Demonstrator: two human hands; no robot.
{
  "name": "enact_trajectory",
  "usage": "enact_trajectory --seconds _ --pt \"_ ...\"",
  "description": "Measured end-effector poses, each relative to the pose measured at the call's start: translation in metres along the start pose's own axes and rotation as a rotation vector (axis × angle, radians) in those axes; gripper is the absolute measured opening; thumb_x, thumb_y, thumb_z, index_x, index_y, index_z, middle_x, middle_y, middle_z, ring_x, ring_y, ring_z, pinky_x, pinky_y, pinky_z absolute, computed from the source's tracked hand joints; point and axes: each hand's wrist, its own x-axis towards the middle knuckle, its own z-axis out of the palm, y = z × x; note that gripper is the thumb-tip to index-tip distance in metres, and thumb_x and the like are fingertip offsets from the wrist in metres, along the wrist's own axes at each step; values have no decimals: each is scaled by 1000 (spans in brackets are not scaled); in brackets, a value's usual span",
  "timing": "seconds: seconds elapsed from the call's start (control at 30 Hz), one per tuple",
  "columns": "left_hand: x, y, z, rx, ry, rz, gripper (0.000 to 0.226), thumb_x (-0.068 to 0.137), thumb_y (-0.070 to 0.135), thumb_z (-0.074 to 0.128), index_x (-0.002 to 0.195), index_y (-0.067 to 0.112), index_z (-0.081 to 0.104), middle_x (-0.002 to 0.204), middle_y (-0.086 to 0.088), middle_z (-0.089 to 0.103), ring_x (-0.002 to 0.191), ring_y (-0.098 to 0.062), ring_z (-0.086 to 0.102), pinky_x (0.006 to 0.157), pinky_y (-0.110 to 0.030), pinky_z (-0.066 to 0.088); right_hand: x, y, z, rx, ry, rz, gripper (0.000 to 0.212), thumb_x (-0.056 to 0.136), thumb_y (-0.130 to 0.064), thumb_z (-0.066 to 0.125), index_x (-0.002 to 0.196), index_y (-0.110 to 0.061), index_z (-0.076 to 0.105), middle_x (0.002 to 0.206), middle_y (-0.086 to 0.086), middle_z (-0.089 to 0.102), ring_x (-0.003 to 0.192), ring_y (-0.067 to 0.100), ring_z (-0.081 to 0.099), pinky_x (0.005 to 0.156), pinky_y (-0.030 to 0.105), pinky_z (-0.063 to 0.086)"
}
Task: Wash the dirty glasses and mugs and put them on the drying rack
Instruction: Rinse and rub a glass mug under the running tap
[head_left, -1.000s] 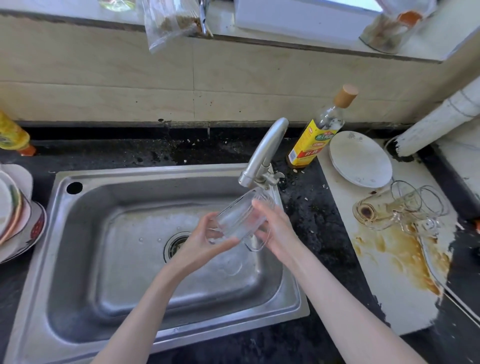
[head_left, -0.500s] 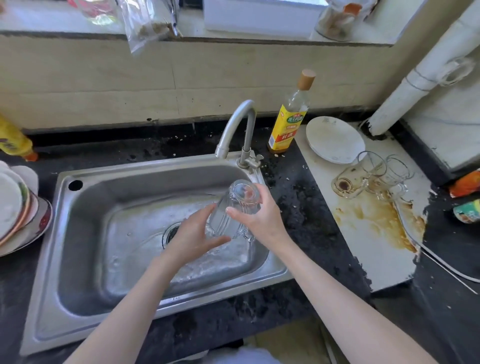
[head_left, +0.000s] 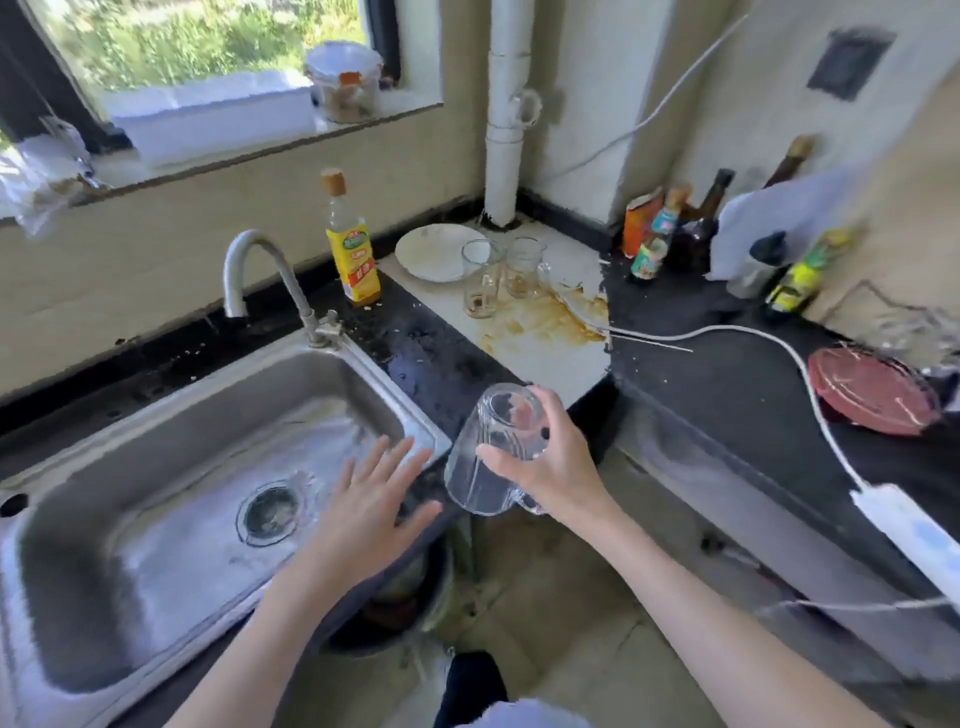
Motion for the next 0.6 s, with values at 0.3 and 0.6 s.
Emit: enact_trajectory --seconds 0.3,0.6 --pt "-47 200 54 47 -240 530 102 59 89 -10 146 40 10 147 21 -2 141 -7 -7 115 -36 -3 -221 40 -150 -48 457 265 77 65 -40 81 129 -23 42 119 -9 53 108 5 50 81 4 34" --pt "-71 383 102 129 -391 979 65 89 60 21 148 35 9 157 10 3 143 -11 -12 111 -30 -12 -375 76 -257 -34 841 483 84 57 -53 71 130 -26 42 118 -13 54 105 -5 50 77 4 38"
